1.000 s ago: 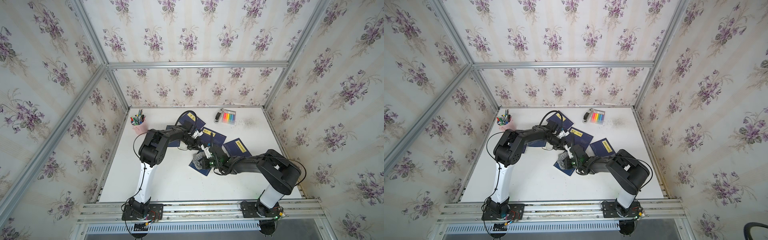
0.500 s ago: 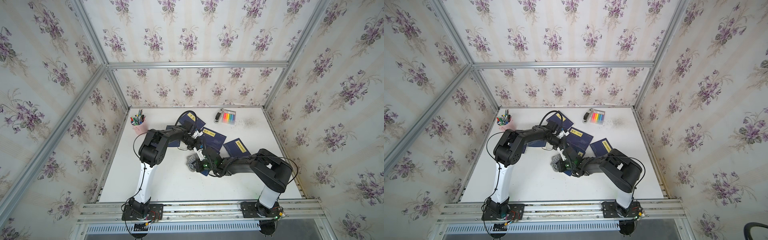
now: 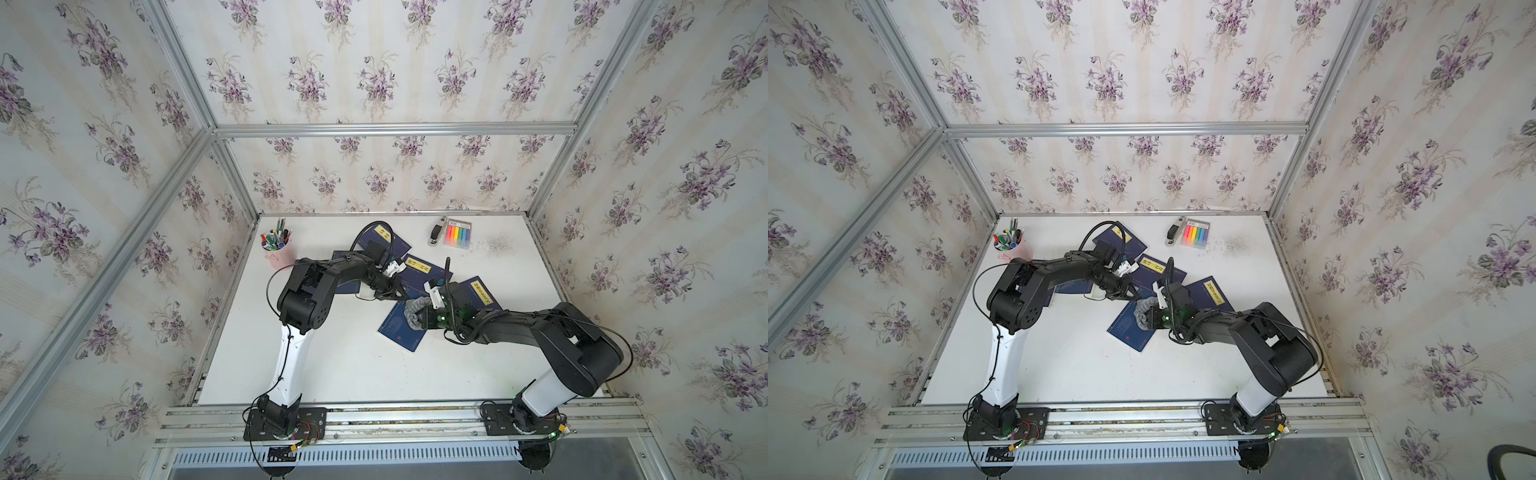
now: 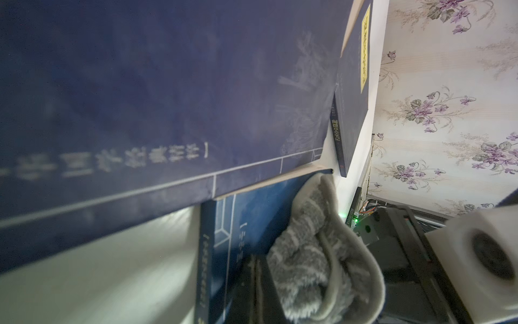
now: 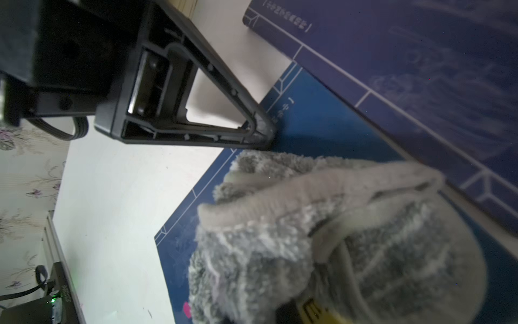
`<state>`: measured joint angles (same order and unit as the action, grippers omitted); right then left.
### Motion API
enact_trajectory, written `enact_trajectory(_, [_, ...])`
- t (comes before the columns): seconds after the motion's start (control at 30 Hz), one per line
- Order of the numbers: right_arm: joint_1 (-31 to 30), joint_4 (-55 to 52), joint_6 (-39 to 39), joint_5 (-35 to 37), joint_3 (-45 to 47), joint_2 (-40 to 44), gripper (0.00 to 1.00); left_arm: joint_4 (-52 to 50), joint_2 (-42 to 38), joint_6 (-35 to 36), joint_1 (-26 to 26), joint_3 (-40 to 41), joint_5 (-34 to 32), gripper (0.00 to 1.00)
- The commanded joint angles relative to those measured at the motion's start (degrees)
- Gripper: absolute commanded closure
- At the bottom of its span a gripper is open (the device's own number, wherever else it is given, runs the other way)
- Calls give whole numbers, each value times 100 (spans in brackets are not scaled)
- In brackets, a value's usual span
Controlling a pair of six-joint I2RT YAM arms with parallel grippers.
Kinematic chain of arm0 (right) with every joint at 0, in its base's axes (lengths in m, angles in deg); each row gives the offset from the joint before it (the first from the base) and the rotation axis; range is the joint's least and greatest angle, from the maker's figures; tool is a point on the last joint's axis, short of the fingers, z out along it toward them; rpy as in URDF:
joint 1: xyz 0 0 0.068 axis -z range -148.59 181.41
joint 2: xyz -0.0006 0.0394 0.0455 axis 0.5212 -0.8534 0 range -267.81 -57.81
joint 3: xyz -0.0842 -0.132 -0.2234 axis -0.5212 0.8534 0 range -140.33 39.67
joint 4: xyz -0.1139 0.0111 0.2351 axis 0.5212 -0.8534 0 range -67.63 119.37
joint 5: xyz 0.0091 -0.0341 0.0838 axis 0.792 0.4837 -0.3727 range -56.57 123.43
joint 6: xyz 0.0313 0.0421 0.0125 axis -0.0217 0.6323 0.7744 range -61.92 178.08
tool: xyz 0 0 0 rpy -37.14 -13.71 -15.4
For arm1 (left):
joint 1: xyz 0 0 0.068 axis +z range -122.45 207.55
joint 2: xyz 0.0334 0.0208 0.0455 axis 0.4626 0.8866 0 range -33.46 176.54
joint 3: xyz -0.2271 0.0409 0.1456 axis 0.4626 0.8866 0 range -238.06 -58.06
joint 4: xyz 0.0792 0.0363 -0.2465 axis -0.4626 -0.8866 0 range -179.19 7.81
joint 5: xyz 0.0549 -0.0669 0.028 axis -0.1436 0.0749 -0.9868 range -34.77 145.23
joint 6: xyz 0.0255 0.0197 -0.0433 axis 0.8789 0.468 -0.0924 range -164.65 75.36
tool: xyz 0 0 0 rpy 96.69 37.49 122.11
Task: Wipe the cover of the book
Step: Wipe the dirt from the cover of the book, then place the cleaning item at the center of the board.
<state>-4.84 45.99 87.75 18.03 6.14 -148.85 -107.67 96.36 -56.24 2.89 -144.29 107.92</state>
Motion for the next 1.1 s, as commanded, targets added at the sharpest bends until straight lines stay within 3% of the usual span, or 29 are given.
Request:
enact_trajectory(0.0, [18, -679, -216, 280, 42, 228, 100, -520, 158, 103, -3, 89, -1655, 100])
enact_trajectory(0.17, [-53, -854, -295, -255, 257, 323, 100, -514, 158, 100, -3, 89, -1656, 100])
enact_trajectory(0.47, [-883, -966, -441, -940, 311, 215, 100, -502, 143, 87, -3, 108, -1672, 100])
enact_trajectory(0.57, [-832, -1025, -459, -646, 306, 337, 100, -499, 126, 80, -11, 137, -1657, 100])
enact_trajectory(0.7, [-393, -1197, -492, -498, 143, 948, 100, -400, -20, 79, -12, 272, -1662, 100])
enact_trajectory(0.97, [477, -2315, -897, 442, -696, 1783, 100, -355, -173, 96, -12, 363, -1700, 100])
enact_trajectory(1.07, [1228, -2443, -975, 697, -763, 1901, 100, -307, -258, 85, -10, 414, -1697, 100])
